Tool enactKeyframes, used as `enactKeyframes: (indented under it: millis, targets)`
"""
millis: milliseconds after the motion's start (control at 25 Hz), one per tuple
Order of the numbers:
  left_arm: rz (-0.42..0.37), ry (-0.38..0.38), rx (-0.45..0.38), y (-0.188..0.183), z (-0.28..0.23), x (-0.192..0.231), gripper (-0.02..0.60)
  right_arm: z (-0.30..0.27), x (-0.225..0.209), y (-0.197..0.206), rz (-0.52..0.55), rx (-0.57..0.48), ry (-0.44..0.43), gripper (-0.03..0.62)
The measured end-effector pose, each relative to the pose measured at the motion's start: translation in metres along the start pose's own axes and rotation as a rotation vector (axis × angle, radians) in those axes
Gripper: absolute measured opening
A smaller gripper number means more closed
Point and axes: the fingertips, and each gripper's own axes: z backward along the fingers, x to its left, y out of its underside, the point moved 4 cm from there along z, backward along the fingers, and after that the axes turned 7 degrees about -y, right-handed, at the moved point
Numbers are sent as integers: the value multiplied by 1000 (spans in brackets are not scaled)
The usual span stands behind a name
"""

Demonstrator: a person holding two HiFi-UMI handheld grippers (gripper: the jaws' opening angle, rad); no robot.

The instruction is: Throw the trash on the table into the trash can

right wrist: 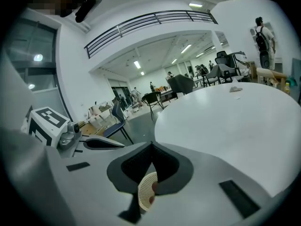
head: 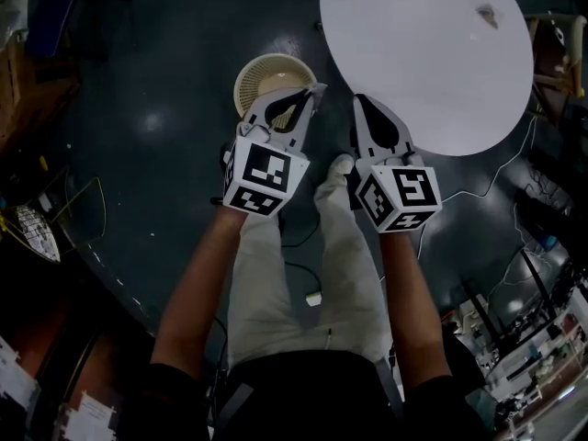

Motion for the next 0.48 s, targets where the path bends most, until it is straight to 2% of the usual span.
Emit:
enactKeyframes:
  millis: [200, 480]
  targets:
    - [38, -14, 28, 34, 6, 36, 20, -37, 31, 20, 5, 41, -27, 18]
    - [97, -17, 77, 94, -8, 69, 20, -85, 47, 68, -16, 111, -26, 18]
